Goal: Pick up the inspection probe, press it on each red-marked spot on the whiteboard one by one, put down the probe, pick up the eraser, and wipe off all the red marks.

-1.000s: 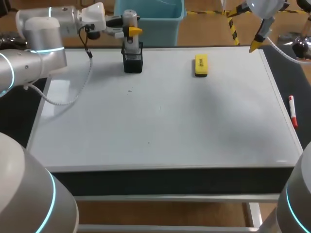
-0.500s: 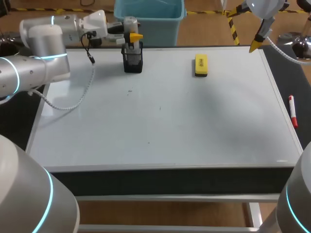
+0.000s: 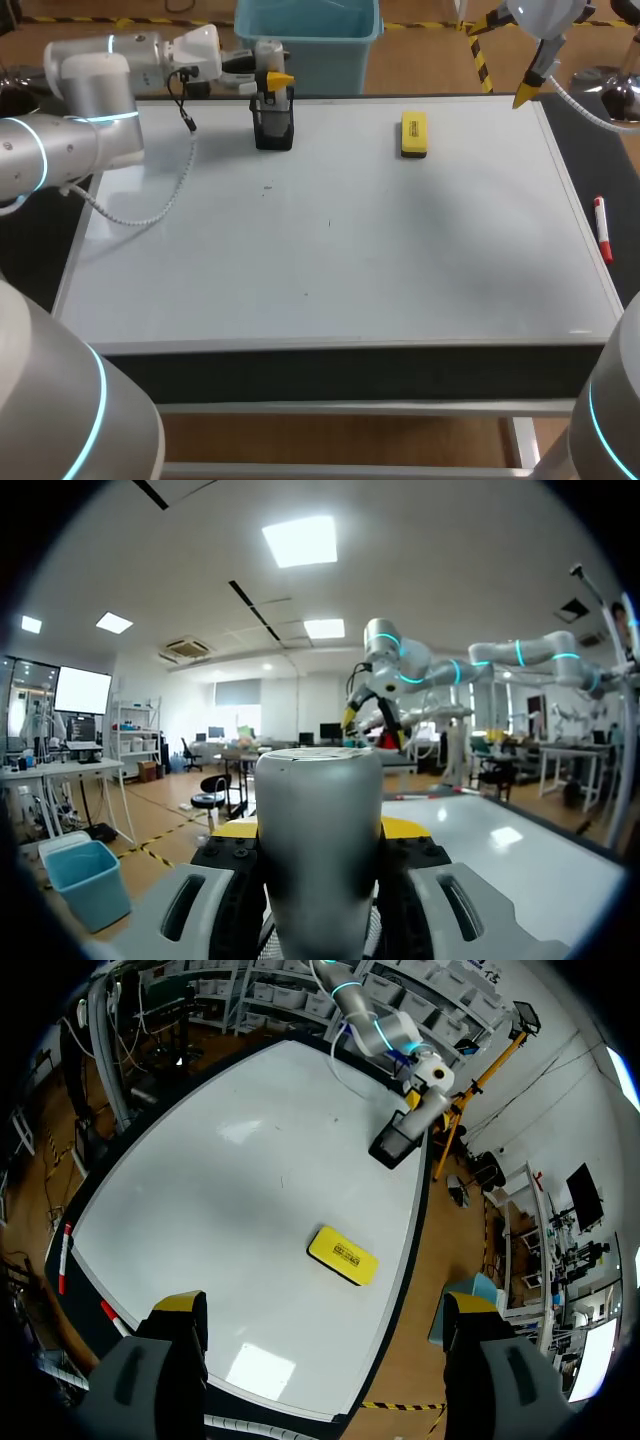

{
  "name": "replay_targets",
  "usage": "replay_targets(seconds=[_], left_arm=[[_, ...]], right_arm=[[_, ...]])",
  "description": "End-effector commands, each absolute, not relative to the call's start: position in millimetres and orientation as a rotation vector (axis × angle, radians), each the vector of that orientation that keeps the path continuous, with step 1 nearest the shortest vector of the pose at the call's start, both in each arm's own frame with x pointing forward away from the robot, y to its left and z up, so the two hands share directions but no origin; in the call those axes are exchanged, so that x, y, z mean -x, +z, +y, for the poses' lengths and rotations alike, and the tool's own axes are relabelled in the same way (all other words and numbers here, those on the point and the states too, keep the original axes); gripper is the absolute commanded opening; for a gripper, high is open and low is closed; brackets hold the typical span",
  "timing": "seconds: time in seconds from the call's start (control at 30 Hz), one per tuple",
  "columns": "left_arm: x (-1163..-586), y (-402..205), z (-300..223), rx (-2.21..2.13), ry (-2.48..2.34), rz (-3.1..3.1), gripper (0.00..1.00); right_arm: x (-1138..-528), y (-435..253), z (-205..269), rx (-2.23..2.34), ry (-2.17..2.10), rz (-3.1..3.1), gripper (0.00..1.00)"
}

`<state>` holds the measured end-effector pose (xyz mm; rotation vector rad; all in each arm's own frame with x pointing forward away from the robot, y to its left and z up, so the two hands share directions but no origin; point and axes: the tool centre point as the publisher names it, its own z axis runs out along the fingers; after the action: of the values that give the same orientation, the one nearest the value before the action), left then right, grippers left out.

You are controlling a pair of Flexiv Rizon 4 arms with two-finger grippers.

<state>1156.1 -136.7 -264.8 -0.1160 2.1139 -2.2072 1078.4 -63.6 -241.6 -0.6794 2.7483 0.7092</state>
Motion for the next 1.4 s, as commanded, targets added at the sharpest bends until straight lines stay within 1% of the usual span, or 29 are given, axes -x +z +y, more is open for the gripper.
replay_targets(seconds=[0.03, 0.73, 0.77, 0.8, 1.1, 1.4], left_arm=[[-1162.6, -269.3, -136.8, 0.103, -2.221, 2.124, 0.0], [-1160.1, -283.6, -132.9, 0.116, -2.24, 2.129, 0.0], [-1158.7, -283.2, -133.5, 0.114, -2.245, 2.13, 0.47], [-1158.2, -282.8, -133.7, 0.116, -2.24, 2.137, 1.0], [-1153.6, -273.2, -130.4, 0.144, -2.175, 2.182, 1.0], [-1151.1, -264.0, -113.7, 0.29, -1.859, 2.351, 1.0]], right_arm=[[-1078.8, -240.6, -64.4, 0.684, 0.705, 2.752, 1.0], [-1078.8, -240.6, -64.4, 0.684, 0.705, 2.752, 1.0], [-1078.8, -240.6, -64.4, 0.684, 0.705, 2.752, 1.0], [-1078.8, -240.6, -64.4, 0.684, 0.705, 2.752, 1.0], [-1078.8, -240.6, -64.4, 0.684, 0.705, 2.752, 1.0], [-1078.8, -240.6, -64.4, 0.684, 0.705, 2.752, 1.0]])
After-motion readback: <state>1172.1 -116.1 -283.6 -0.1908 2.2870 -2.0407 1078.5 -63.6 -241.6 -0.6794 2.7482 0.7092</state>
